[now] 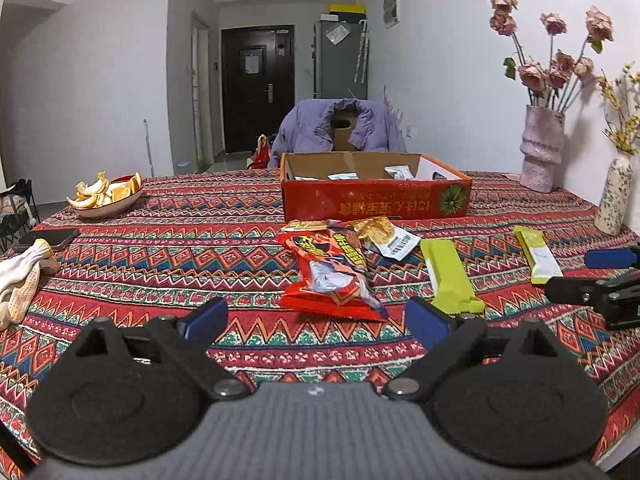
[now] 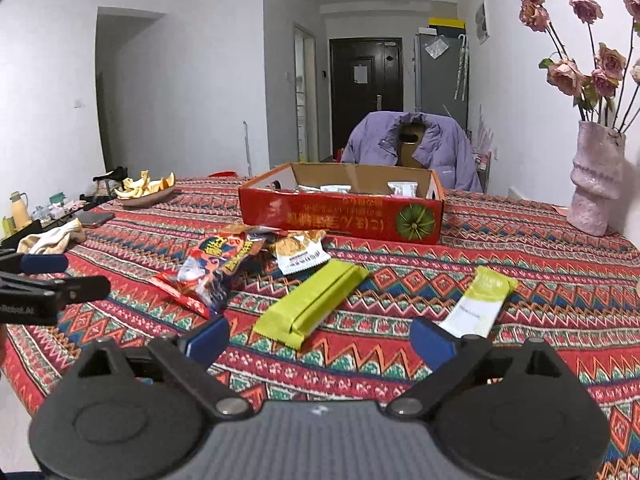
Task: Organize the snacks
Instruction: 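Grasp a pumpkin-seed cracker packet with each tool from the pile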
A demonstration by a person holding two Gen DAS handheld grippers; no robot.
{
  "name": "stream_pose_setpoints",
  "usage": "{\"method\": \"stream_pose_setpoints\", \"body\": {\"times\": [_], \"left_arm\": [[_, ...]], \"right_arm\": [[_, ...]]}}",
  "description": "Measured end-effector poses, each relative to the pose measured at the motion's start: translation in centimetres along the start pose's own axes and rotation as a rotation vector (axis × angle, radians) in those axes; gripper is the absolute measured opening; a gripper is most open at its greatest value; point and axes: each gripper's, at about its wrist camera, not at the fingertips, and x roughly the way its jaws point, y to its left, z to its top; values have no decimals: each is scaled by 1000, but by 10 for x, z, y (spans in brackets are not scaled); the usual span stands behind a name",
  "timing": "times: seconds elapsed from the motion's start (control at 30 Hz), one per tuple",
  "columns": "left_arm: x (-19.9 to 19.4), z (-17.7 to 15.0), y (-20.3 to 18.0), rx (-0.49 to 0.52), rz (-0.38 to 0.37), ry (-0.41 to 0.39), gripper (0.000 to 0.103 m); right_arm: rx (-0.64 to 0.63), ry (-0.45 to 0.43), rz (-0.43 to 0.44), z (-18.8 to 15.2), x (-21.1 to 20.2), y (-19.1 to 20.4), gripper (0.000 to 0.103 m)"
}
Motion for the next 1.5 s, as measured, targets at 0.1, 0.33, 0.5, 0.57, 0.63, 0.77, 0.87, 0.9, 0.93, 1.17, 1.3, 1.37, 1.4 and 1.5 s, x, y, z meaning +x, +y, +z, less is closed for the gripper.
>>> {"method": "stream_pose_setpoints", "body": {"times": [0.1,0.33,0.5,0.57,0.63,0.77,0.87,0.9,0.93,1.17,1.3,1.37,1.4,1.5], "left_arm": [[0,-3,-1,7,-8,3,97],[19,3,10,-33,-13,30,97],[43,16,19,-32,-13,46,97],[54,24,22,-25,-23,50,97],[66,33,26,-27,-40,52,97],[97,50,31,-16,-68,71,97],[126,62,35,2,-86,83,96],[137,67,36,5,-95,89,95],[149,72,37,12,-101,104,91],[231,92,37,39,-153,206,86],[269,91,39,29,-159,269,86],[283,90,40,17,-163,290,80],[289,90,41,9,-161,300,77],[299,89,42,-5,-174,300,69]], "right_arm": [[8,2,4,-4,-1,2,97],[-26,22,22,3,19,7,95],[-35,45,36,16,48,7,94],[-46,50,44,24,62,9,89],[-60,53,53,33,78,10,89],[-107,53,59,51,114,14,88],[-142,75,82,65,144,17,76],[-155,83,89,69,156,18,75],[-167,91,93,72,166,19,75],[-253,153,118,83,228,29,68],[-273,186,120,84,251,30,59],[-266,186,119,84,255,27,54],[-261,183,117,84,256,26,50],[-221,181,116,85,255,19,49]]}}
